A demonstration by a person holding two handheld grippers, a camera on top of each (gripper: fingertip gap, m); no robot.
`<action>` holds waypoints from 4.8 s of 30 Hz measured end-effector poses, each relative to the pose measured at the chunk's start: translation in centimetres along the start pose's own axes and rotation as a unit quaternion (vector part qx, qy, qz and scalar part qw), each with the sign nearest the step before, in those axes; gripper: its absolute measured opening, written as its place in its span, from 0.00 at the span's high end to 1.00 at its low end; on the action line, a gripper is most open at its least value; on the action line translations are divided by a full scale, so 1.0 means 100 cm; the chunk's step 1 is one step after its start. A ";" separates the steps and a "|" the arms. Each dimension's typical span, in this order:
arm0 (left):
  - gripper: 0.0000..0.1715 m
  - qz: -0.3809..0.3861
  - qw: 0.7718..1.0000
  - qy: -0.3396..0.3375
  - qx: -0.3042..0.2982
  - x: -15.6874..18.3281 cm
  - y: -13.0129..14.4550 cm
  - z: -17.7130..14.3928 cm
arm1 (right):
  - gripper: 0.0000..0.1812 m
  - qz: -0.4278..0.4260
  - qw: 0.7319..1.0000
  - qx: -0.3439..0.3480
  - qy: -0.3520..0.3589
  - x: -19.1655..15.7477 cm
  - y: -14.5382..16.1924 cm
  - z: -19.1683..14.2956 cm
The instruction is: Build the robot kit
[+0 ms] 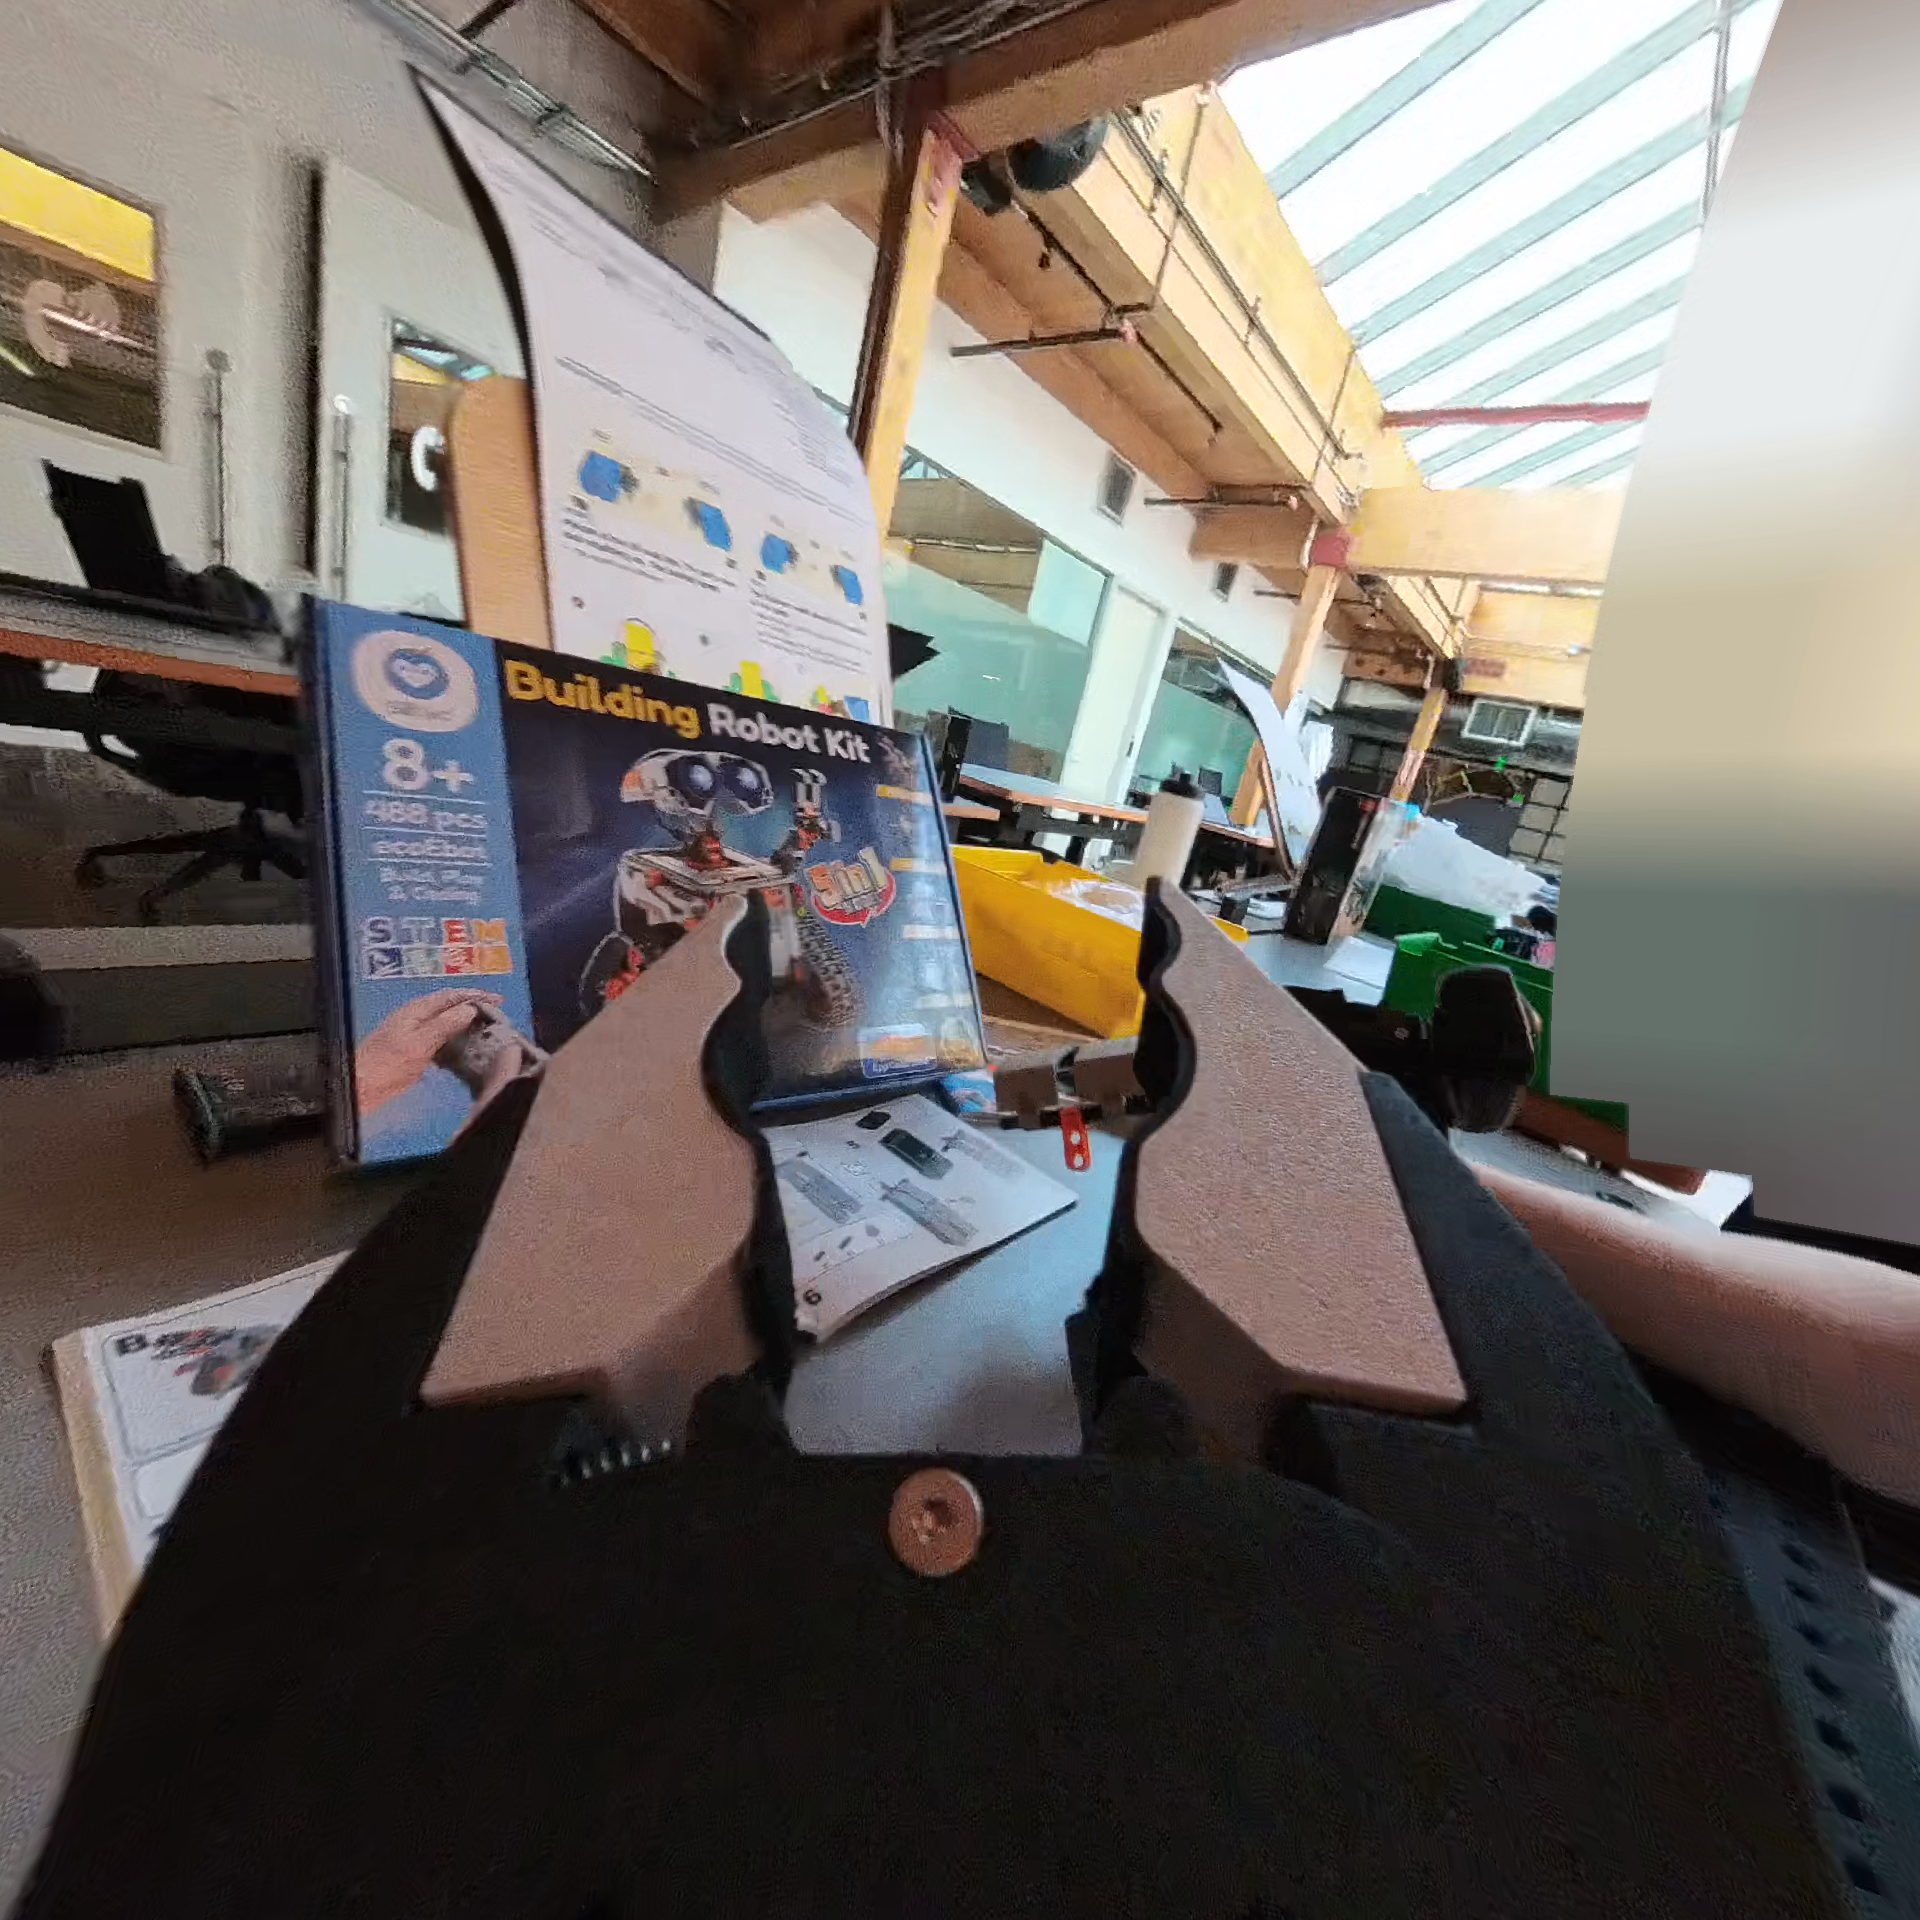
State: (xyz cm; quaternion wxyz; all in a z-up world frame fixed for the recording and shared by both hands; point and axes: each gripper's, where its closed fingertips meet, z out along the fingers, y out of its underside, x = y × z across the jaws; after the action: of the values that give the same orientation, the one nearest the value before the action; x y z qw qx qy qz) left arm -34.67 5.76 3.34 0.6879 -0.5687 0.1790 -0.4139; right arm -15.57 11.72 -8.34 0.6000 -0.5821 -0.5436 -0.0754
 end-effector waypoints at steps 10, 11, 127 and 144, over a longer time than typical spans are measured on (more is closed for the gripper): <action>0.59 0.002 0.993 -0.058 -0.099 -0.032 0.034 0.002 | 0.91 -0.062 0.997 -0.029 -0.028 -0.022 0.000 0.005; 0.59 -0.003 0.993 -0.053 -0.105 -0.031 0.036 0.002 | 0.91 -0.060 0.997 -0.028 -0.031 -0.024 -0.001 0.006; 0.64 0.050 0.913 0.138 -0.381 0.060 0.157 0.015 | 0.89 -0.220 0.973 0.066 0.000 -0.059 -0.059 -0.001; 0.64 0.023 0.907 0.139 -0.397 0.059 0.162 0.013 | 0.88 -0.219 0.974 0.065 -0.002 -0.059 -0.058 -0.001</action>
State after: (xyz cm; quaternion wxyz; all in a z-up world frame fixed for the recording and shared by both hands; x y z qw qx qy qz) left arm -24.31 2.18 -10.05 0.3830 -0.7268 0.4357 -0.3676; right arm -22.04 6.60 -9.15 0.6043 -0.4087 -0.6629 -0.1684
